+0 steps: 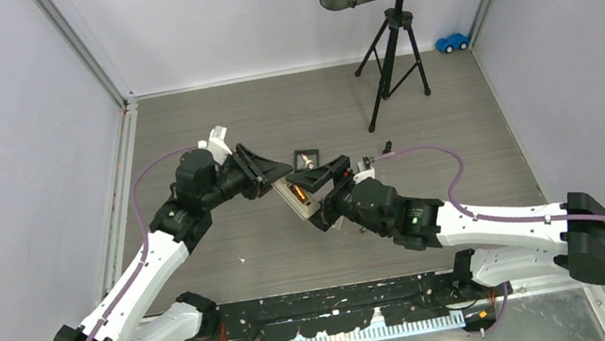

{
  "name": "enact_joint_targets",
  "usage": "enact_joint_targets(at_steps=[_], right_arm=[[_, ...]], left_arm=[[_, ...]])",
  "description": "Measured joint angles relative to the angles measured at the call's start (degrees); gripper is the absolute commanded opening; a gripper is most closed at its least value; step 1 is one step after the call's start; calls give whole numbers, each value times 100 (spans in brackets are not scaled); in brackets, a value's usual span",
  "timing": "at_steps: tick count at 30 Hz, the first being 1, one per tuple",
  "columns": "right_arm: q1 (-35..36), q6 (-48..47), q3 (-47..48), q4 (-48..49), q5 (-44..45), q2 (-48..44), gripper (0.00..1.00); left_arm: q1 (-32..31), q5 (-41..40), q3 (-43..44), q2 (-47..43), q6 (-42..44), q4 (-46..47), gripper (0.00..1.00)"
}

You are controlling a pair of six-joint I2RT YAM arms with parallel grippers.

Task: Load the batteries into the remote control

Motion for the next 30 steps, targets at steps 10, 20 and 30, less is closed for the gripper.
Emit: enact_joint_targets(at_steps=[10, 20, 30], right_arm=[[-101, 13, -76, 354, -229, 118, 82], [-149, 87, -306, 868, -304, 125, 71], [-177, 101, -417, 1169, -365, 125, 78]], left_arm=[[11, 212, 61, 0, 269, 192, 0], [11, 501, 52, 15, 487, 501, 0], [13, 680, -101, 15, 503, 883, 0]])
